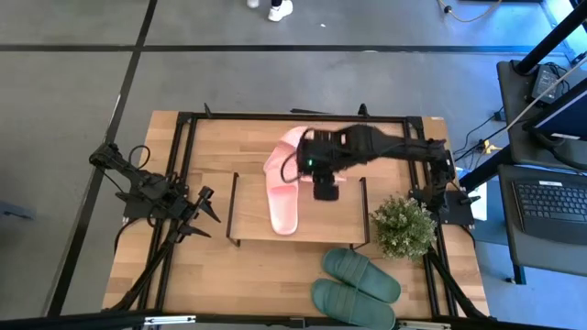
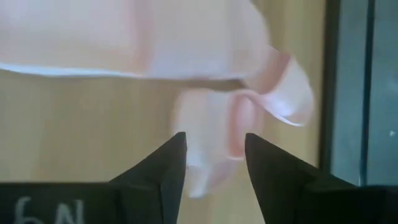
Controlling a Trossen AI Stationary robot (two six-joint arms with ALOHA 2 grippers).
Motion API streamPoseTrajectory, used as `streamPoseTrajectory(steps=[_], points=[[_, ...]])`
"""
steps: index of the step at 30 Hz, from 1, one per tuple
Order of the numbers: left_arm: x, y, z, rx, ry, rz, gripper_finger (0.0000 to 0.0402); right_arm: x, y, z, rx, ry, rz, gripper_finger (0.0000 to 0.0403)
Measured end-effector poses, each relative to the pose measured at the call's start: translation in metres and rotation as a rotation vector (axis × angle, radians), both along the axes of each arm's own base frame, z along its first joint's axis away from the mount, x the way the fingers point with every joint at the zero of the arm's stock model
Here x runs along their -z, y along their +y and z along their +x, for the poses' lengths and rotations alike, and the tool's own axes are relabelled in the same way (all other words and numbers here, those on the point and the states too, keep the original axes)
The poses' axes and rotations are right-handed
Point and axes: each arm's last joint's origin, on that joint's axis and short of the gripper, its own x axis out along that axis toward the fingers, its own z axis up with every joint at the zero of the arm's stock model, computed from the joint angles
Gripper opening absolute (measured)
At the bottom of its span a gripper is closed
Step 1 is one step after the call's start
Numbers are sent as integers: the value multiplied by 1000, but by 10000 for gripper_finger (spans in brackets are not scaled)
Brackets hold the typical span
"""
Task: Pick and place slides into the shelf
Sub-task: Adjust the pink slipper on the shelf
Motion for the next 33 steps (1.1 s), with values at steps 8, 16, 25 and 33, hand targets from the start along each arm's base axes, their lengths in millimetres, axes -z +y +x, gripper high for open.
streamPoseTrajectory(steps=[8,16,25,33], points=[[0,0,0,-1,-20,36,221,30,41,4,101,13,-224,140],[0,0,0,0,-9,17,221,40,44,8,164,-15,-180,139],[0,0,0,0,-10,19,221,39,46,7,135,-2,-117,177],[0,0,0,1,-10,19,221,39,45,7,151,-13,-118,294]])
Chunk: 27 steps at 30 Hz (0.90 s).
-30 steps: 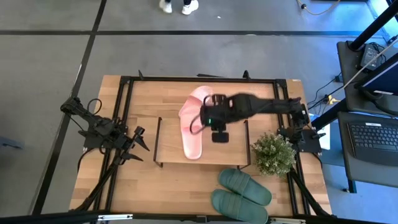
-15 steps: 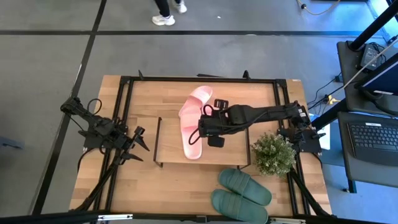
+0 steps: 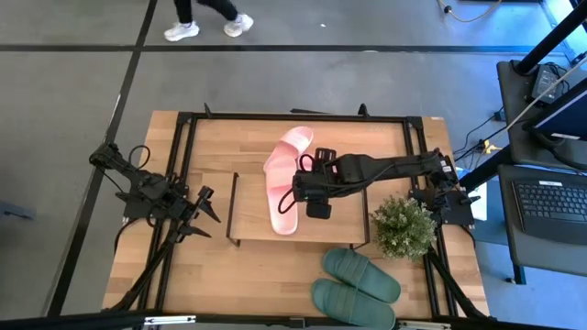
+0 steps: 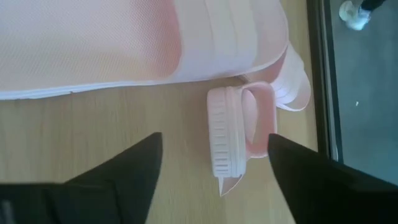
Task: Pick and place slides into the shelf
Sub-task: Adjust the pink slipper on the shelf
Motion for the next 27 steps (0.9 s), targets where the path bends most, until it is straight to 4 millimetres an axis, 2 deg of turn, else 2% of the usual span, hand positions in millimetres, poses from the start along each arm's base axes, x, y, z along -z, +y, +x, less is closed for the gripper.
streamPoseTrajectory(steps=[3,7,16,19,27], points=[[0,0,0,0,0,0,221,0,0,0,3,0,0,315],[0,0,0,0,0,0,221,3,-1,0,26,0,5,320],[0,0,0,0,0,-1,221,49,-16,-1,35,160,-30,321],[0,0,0,0,4,-7,221,59,-20,0,46,171,-29,321],[0,0,0,4,4,-7,221,52,-20,6,11,123,-32,321]])
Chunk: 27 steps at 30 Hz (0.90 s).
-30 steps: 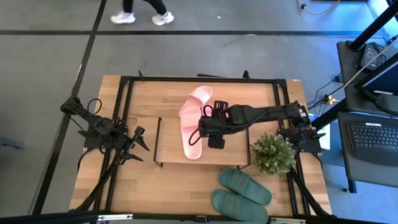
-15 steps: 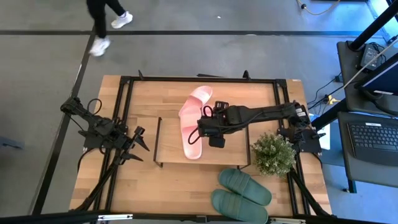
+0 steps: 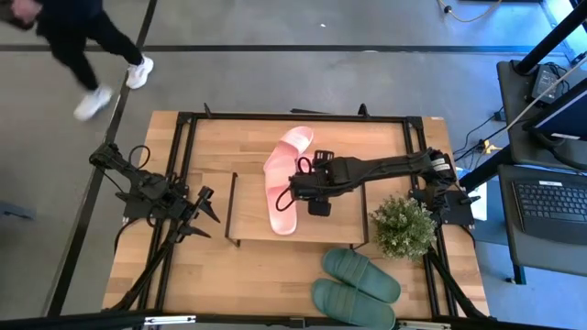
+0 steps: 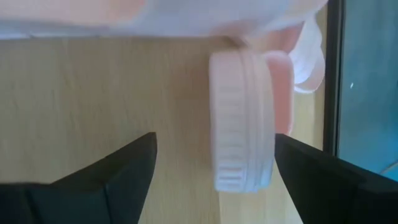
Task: Pick and place slides into the shelf
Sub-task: Adjust the pink slipper on the shelf
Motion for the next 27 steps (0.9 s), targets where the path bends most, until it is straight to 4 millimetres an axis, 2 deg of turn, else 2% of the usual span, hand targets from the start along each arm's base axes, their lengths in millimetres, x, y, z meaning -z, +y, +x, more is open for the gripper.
streamPoseTrajectory(steps=[5,10,16,22,27], points=[[0,0,0,0,0,0,221,-1,-2,2,-12,-15,-2,306],[0,0,0,0,0,1,221,-1,-11,3,22,-18,0,261],[0,0,0,0,0,0,221,-1,-17,3,40,-19,3,180],[0,0,0,0,0,0,221,-1,-17,2,37,-6,5,77],[0,0,0,0,0,0,221,-2,-14,1,36,-3,-35,72]])
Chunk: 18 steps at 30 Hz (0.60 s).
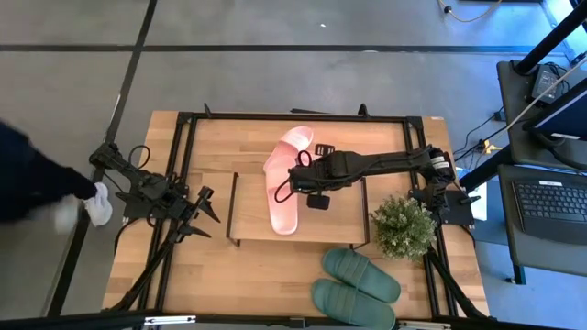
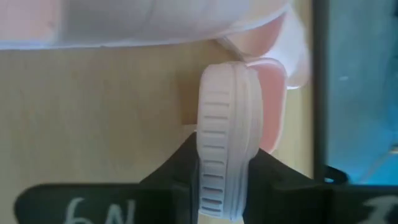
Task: Pick and place slides into the shelf
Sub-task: Adjust the pink slipper on the shelf
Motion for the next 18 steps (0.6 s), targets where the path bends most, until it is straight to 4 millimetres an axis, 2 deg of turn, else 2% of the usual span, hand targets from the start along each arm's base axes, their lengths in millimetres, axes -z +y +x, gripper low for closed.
streamPoseTrajectory(steps=[4,10,14,18], points=[[0,0,0,0,0,0,221,-14,7,-4,-5,-1,-110,72],[0,0,0,0,0,0,221,-66,23,-17,44,-107,-148,72],[0,0,0,-5,0,1,221,-96,46,-31,40,-197,-158,72],[0,0,0,-5,0,0,221,-112,77,-41,-38,-279,-181,72]])
